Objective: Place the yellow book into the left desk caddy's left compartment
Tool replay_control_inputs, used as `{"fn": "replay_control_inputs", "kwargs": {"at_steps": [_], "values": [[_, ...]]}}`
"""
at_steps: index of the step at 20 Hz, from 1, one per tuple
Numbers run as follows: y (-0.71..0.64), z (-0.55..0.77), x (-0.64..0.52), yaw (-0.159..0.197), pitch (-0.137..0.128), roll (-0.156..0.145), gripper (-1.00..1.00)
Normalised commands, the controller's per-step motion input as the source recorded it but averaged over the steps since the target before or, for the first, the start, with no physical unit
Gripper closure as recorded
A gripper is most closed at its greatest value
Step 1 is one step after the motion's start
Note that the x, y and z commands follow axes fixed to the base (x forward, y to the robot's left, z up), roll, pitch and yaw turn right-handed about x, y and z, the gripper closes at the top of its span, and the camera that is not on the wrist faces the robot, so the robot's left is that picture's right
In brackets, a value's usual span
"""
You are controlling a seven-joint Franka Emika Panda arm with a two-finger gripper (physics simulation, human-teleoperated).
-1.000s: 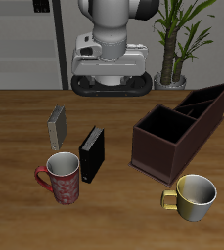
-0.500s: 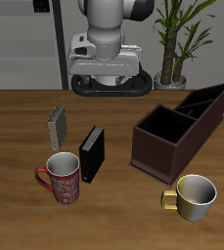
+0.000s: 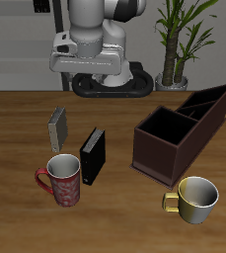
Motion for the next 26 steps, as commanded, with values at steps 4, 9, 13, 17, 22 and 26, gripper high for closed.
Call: {"fn": "replay_control_inputs", "kwargs": {"at_steps": [4,9,13,17,22,26], "values": [[-0.42,-0.05,-0.21,0.017,-0.030,-0.003,-1.00],[-0.34,0.04,-0.22,0.004,-0.057,-0.033,-1.00],[-0.50,0.14,-0.27,-0.082,-0.053,-0.065,-1.00],[-0.39,-0.03,-0.15,-0.035,-0.006,-0.025,-1.00],[-0.25,-0.05,-0.03,-0.019,-0.008,-0.023,-1.00],[-0.04,-0.06,0.17,-0.004,-0.013,-0.020,-1.00]]}}
